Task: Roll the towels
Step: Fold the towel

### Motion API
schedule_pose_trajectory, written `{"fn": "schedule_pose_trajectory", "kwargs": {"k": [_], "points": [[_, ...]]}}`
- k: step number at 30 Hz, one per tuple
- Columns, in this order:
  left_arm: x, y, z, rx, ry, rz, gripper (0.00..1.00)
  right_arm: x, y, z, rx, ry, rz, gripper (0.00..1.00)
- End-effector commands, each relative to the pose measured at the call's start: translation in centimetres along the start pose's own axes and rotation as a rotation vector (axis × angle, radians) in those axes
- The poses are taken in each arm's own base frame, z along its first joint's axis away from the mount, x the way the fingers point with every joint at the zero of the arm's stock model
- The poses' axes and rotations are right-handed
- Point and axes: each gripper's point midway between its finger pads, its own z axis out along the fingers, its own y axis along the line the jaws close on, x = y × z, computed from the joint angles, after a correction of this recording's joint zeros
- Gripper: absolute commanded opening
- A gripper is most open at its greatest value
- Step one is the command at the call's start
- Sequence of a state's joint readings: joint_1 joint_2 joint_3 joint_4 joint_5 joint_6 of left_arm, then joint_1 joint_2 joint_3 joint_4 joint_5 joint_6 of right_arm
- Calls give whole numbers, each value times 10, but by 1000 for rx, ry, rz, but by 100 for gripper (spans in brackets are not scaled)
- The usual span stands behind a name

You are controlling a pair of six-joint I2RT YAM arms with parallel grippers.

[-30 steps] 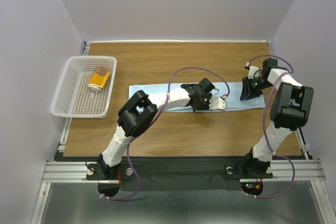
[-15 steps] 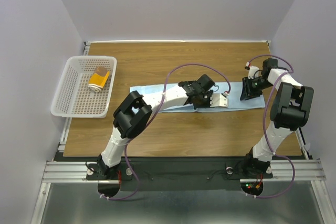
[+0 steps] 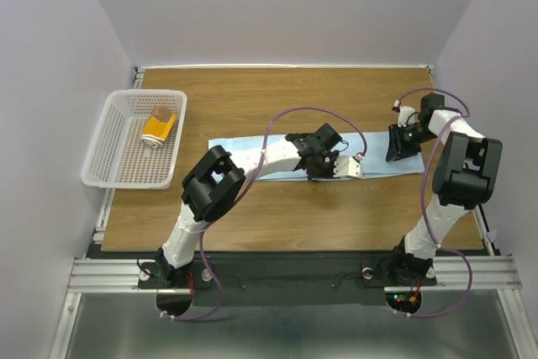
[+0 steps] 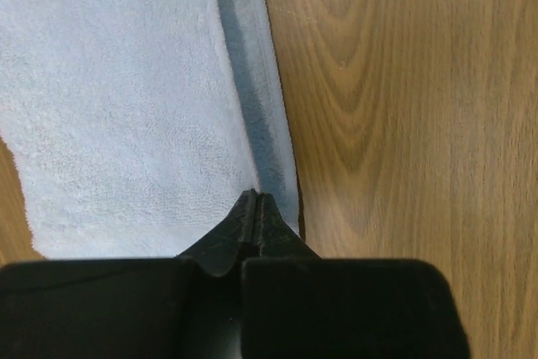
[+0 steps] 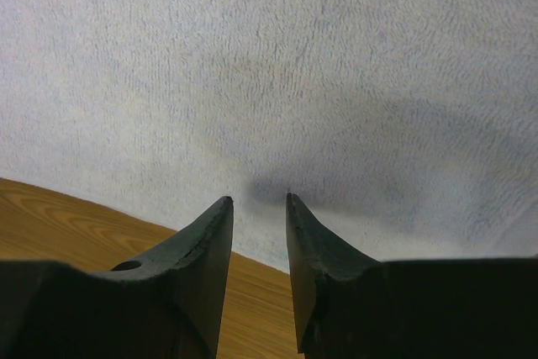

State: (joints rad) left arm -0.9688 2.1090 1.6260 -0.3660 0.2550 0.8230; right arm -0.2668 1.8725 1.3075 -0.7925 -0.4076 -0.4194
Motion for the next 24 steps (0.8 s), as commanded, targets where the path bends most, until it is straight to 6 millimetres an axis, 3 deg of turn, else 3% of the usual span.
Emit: {"fn": "schedule_pose_trajectory", "kwargs": {"k": [1, 3, 7, 10, 12, 15, 16, 18, 19, 20, 24], "points": [[7, -16, 7, 59, 15, 16, 0, -5, -7, -3, 30, -22, -24, 37], [10, -18, 9, 66, 23, 14, 1, -5, -7, -3, 31, -21, -24, 37], [6, -16, 5, 56, 11, -16, 23, -5, -7, -4, 39, -20, -28, 37], [-7, -11, -16, 46, -30, -65, 38, -1, -11, -4, 56, -4, -31, 37], [-19, -5, -43, 26, -71, -97, 41, 2, -13, -4, 67, 9, -40, 37], [-14, 7, -83, -29, -102, -167, 45, 12, -18, -3, 93, 41, -53, 38], [7, 13, -91, -45, -80, -226, 45, 13, -20, -4, 102, 47, -57, 38], [27, 24, -114, -93, -80, -281, 45, 15, -19, -5, 103, 48, -63, 39], [49, 21, -115, -100, -47, -322, 45, 14, -17, -5, 96, 42, -64, 40], [74, 36, -131, -153, -30, -375, 45, 12, -16, -7, 94, 33, -67, 42], [147, 49, -154, -233, 42, -515, 42, 5, -12, -9, 73, 11, -58, 46]]}}
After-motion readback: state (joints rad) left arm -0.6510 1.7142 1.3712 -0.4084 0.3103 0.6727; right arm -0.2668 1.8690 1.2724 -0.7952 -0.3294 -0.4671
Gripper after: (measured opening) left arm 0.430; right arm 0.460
